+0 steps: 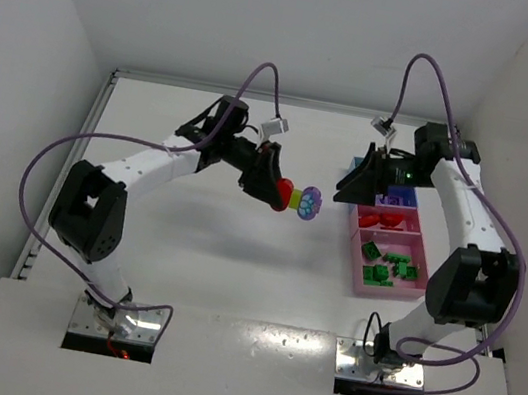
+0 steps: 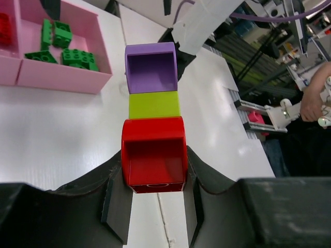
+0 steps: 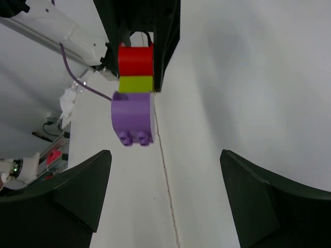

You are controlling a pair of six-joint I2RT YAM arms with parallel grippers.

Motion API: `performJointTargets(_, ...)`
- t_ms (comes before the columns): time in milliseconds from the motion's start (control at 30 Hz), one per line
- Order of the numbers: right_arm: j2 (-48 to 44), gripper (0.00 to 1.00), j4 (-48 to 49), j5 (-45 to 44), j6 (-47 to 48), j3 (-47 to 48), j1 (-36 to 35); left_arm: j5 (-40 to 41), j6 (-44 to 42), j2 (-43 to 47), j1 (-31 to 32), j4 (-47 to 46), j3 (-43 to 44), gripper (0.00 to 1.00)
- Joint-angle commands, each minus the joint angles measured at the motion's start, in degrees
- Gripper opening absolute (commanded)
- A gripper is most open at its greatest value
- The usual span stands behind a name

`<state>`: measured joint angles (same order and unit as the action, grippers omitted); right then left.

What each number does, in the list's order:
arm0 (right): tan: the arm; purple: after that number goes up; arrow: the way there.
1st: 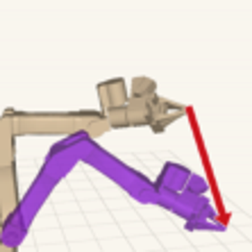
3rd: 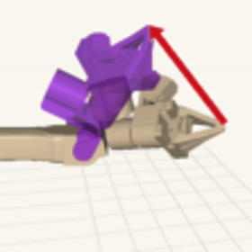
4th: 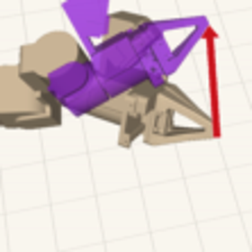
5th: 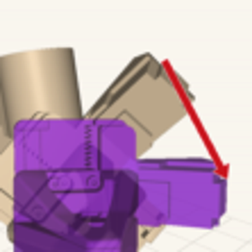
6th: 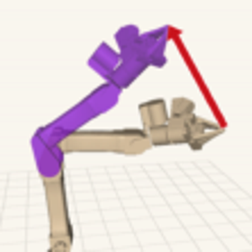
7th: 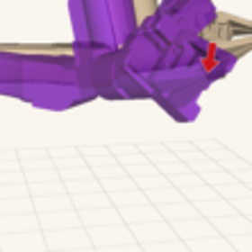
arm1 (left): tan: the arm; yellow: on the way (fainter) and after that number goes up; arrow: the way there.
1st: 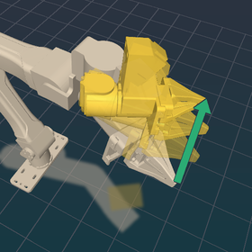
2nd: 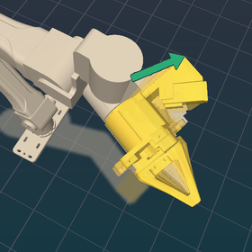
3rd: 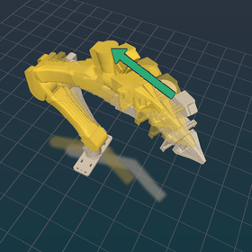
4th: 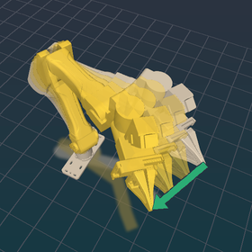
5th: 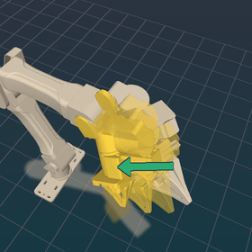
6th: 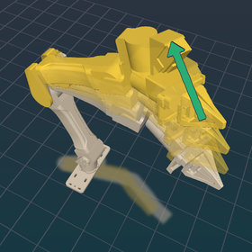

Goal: Sort the legos into containers by color

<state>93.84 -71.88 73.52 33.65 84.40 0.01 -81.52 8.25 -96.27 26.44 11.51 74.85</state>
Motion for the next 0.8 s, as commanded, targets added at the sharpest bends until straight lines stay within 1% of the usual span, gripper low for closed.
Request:
performJointTargets(0, 0.02, 0.86, 2.09, 4.09, -1.22, 0.77, -1.50, -1.80, 0.01, -2.07, 2.65, -1.22, 3.72, 0.02)
performJointTargets(133, 0.02, 0.86, 2.09, 1.90, -1.22, 1.29, -4.49, -1.80, 0.63, -4.27, 3.71, -1.22, 5.57, 0.02)
performJointTargets(333, 0.02, 0.86, 1.04, -1.88, 2.47, 0.15, -8.62, -1.80, 1.15, -5.51, 3.71, -1.22, 6.98, 0.02)
performJointTargets(400, 0.02, 0.83, -0.19, -2.67, 4.05, -0.99, -9.32, -1.28, 1.15, -6.03, 3.71, -1.22, 6.98, 0.02)
performJointTargets(433, 0.02, 0.66, -0.19, -3.55, 4.06, -0.99, -10.02, -1.28, 1.15, -6.04, 3.71, -1.22, 6.98, 0.02)
performJointTargets(500, -0.59, 0.41, -0.19, -4.25, 4.85, -2.13, -10.03, -1.28, 1.15, -6.04, 3.71, -1.22, 6.98, 0.02)
performJointTargets(533, -0.59, 0.19, -1.06, -4.26, 5.80, -2.13, -10.03, -1.28, 0.63, -6.04, 3.19, -1.22, 6.98, 0.02)
performJointTargets(567, -0.59, 0.09, -1.77, -4.87, 7.55, -2.13, -10.03, -1.28, 0.63, -6.04, 3.18, -1.22, 6.98, 0.02)
performJointTargets(600, -0.59, 0.04, -3.60, -4.87, 8.70, -2.13, -9.42, -1.28, 0.63, -6.04, 2.40, -1.22, 6.98, 0.02)
performJointTargets(633, -1.11, 0.00, -4.23, -4.87, 9.41, -2.13, -8.63, -1.28, -0.07, -6.04, 1.17, -1.22, 6.98, 0.02)
performJointTargets(667, -1.12, 0.00, -4.85, -5.74, 10.11, -2.13, -8.62, -1.28, -0.08, -5.34, 0.38, -1.22, 6.46, 0.02)
performJointTargets(767, -1.82, 0.00, -6.16, -7.06, 11.17, -2.13, -5.64, -0.23, -0.60, -3.93, -3.05, -1.22, 5.40, 0.01)
